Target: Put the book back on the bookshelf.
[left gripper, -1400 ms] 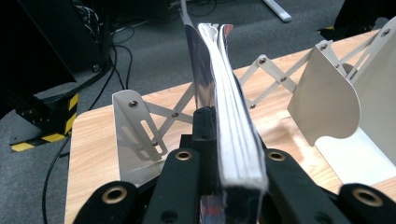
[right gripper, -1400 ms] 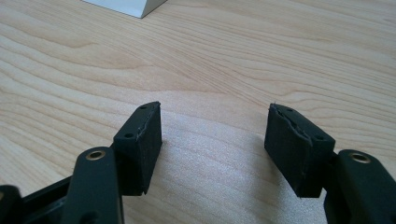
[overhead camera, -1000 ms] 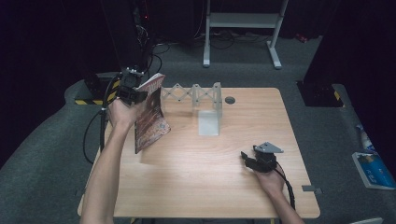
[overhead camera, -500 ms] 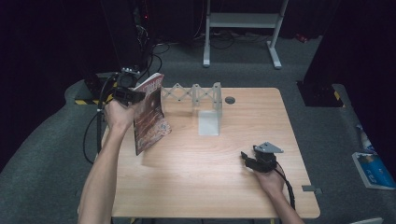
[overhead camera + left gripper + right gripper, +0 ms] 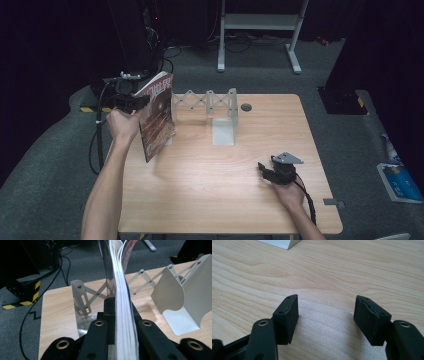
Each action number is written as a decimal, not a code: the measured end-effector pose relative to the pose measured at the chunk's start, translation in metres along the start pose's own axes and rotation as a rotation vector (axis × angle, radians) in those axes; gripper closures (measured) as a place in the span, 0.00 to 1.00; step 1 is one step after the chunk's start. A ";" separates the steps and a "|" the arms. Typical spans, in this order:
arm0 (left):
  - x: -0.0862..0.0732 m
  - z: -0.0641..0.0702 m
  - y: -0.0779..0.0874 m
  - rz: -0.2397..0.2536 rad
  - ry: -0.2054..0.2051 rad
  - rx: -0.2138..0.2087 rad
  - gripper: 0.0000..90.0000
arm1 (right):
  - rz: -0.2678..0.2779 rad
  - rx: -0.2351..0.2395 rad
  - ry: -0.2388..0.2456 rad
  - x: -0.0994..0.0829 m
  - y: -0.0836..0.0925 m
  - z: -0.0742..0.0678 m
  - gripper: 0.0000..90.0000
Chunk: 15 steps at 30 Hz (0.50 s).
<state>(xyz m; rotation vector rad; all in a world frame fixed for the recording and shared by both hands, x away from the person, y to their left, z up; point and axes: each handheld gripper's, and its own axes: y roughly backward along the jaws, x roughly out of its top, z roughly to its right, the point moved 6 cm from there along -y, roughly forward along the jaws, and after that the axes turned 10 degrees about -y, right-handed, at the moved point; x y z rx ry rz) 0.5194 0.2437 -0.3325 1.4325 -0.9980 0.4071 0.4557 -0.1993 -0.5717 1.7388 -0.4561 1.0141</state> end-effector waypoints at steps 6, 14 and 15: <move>0.000 -0.001 0.000 0.045 0.011 0.026 0.93 | 0.000 0.000 0.000 0.000 0.000 0.000 0.41; -0.008 -0.002 0.000 0.137 0.054 0.043 0.93 | 0.000 0.000 0.000 0.000 0.000 0.000 0.41; -0.009 -0.002 -0.001 0.146 0.059 0.045 0.93 | 0.000 0.000 0.000 0.000 0.000 0.000 0.41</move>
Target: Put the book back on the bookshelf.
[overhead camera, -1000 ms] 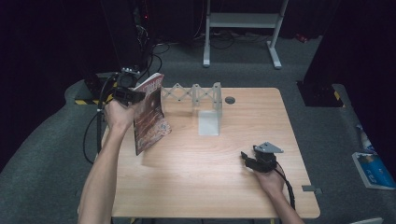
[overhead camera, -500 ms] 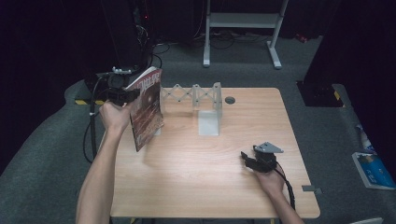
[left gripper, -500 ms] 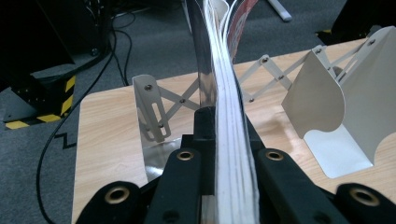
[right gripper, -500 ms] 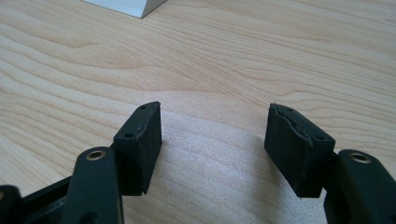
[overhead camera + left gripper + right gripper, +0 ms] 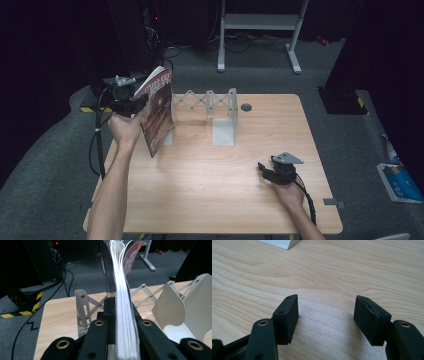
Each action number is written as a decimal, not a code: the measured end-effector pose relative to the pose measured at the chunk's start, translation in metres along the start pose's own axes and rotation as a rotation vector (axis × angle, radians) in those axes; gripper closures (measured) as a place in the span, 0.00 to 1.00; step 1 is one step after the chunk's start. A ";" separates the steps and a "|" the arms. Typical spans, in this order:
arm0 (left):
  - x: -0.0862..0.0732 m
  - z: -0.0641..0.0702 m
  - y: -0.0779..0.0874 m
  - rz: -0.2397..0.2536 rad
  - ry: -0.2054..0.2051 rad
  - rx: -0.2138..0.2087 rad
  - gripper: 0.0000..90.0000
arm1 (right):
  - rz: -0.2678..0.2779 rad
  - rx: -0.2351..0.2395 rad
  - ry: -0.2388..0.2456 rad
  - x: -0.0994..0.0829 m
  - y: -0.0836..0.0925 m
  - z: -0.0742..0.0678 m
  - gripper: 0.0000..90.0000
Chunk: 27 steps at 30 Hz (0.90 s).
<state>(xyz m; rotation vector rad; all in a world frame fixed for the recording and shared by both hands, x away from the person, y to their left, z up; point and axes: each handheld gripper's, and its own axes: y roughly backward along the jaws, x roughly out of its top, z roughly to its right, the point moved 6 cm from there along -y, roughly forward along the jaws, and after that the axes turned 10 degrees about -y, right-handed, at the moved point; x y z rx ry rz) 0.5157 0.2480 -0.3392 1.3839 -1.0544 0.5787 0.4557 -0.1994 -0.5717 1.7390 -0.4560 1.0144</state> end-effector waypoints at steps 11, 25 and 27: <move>-0.010 0.003 -0.009 0.060 0.013 0.018 0.93 | 0.000 0.000 0.000 0.000 0.000 0.000 0.41; -0.018 0.009 -0.020 0.117 0.003 0.006 0.93 | 0.000 0.000 -0.002 0.000 0.000 0.000 0.41; -0.019 0.009 -0.020 0.116 -0.008 -0.002 0.93 | 0.000 0.000 -0.001 0.000 0.000 0.000 0.41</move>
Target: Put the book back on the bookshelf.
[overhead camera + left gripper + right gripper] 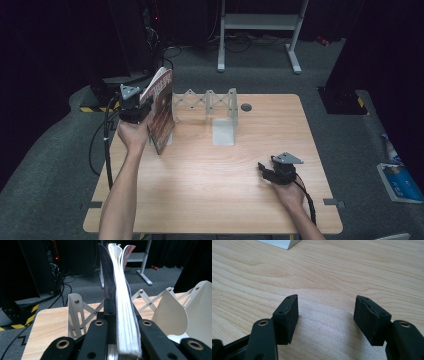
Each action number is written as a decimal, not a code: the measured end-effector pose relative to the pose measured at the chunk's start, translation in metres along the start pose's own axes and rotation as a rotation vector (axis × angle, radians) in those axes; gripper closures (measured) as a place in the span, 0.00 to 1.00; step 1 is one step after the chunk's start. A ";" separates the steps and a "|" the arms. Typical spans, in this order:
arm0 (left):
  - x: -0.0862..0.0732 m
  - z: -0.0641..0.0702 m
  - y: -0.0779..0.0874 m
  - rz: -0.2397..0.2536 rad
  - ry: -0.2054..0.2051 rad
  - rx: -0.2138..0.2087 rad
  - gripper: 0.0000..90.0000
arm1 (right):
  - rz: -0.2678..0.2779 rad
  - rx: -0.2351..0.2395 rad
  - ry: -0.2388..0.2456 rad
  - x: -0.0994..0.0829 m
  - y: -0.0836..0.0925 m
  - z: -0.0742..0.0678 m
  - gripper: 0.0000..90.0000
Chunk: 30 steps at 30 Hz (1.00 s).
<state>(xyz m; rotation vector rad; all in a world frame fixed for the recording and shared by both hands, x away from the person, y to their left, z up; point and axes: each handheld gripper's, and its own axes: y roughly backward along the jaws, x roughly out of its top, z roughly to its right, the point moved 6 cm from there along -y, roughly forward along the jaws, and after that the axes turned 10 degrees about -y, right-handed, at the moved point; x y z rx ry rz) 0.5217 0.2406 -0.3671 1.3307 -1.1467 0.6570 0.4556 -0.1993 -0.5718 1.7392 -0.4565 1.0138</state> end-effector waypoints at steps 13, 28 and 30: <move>-0.003 -0.007 0.003 -0.074 -0.036 -0.021 0.92 | 0.000 0.000 -0.003 0.000 0.000 0.000 0.41; -0.005 -0.018 0.005 -0.120 -0.073 -0.003 0.90 | 0.000 0.000 -0.003 0.000 0.000 0.000 0.41; -0.005 -0.020 0.005 -0.123 -0.070 0.002 0.90 | 0.000 0.000 -0.003 0.000 0.000 0.000 0.41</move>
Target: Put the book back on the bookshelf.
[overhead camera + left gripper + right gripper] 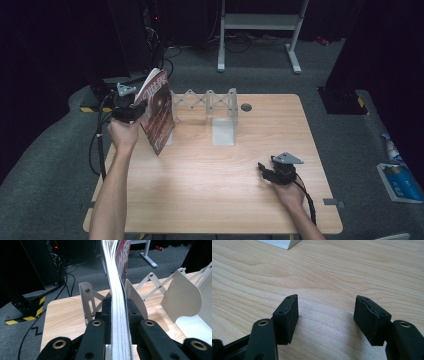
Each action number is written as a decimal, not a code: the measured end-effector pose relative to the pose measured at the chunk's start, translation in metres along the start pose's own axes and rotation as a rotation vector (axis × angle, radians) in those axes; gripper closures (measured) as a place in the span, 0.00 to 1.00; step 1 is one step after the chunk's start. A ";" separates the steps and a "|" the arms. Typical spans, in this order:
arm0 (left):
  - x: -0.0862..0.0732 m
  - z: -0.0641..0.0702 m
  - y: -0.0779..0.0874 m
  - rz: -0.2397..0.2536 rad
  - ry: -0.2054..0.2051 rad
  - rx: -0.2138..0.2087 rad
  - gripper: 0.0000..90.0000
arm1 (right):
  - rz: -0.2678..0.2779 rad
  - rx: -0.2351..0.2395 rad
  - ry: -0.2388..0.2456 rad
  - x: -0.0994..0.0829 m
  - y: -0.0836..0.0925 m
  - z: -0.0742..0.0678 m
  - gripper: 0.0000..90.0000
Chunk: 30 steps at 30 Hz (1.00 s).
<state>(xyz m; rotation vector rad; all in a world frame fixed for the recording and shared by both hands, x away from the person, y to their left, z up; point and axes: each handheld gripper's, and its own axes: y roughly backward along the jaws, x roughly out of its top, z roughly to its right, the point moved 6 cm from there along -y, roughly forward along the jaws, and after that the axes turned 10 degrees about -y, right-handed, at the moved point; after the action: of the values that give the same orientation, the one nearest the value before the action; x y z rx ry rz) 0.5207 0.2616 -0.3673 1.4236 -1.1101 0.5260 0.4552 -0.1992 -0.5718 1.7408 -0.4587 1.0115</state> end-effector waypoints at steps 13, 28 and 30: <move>-0.002 -0.008 -0.001 -0.030 -0.028 0.039 0.88 | 0.000 0.000 0.000 0.000 0.000 0.000 0.41; -0.011 -0.024 0.000 -0.051 -0.005 0.092 0.84 | 0.000 0.000 0.002 0.000 0.000 0.000 0.41; -0.012 -0.027 0.000 -0.051 0.012 0.094 0.84 | 0.000 0.000 0.002 0.000 0.000 0.000 0.41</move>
<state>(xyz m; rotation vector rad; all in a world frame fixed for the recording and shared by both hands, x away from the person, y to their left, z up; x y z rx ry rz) 0.5227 0.2912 -0.3720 1.5243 -1.0484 0.5554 0.4553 -0.1993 -0.5717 1.7391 -0.4573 1.0131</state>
